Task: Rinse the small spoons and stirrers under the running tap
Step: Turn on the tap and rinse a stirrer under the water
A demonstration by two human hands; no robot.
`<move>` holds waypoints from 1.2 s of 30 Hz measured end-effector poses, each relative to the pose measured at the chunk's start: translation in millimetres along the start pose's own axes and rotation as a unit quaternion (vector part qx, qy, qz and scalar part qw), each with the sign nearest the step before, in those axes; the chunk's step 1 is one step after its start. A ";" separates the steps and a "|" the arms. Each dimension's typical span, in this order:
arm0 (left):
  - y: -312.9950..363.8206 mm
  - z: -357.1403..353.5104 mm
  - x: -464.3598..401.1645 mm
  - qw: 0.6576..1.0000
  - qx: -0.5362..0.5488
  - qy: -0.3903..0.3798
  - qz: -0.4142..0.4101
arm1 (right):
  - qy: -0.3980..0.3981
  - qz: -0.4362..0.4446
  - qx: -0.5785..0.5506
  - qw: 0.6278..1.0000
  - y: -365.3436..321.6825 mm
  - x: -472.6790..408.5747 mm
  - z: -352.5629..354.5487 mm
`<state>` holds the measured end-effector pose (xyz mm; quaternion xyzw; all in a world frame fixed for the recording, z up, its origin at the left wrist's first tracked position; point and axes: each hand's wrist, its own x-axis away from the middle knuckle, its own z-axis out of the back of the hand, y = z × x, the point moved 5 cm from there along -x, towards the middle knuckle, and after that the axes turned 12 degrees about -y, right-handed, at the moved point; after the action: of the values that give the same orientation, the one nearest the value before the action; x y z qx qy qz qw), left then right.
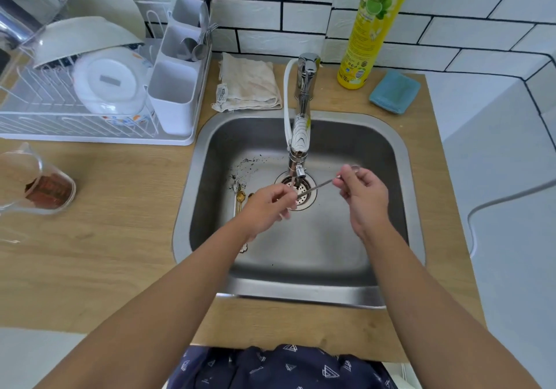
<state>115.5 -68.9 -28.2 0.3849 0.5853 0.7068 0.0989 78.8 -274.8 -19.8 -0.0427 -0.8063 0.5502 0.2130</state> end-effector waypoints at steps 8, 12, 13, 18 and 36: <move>-13.4 14.4 29.5 0.981 -0.184 0.039 0.048 | -0.146 -0.175 0.118 0.966 68.7 24.5 -75.3; -28.9 22.2 41.9 0.989 -0.124 0.041 0.071 | -0.117 -0.163 0.099 0.975 67.6 23.4 -77.6; -30.1 23.1 43.5 0.991 -0.106 0.040 0.075 | -0.089 -0.154 0.094 0.979 64.5 19.2 -73.9; -26.1 23.5 42.0 0.991 -0.094 0.044 0.086 | -0.124 -0.093 0.203 0.967 56.4 15.5 -76.3; -29.0 21.7 53.3 0.992 0.031 -0.070 0.096 | -0.180 -0.155 -0.002 0.971 47.4 5.8 -75.6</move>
<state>84.3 -12.5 -31.1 0.4904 0.5593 0.6658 0.0595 95.2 -188.9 -38.0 0.1824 -0.8292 0.5076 0.1466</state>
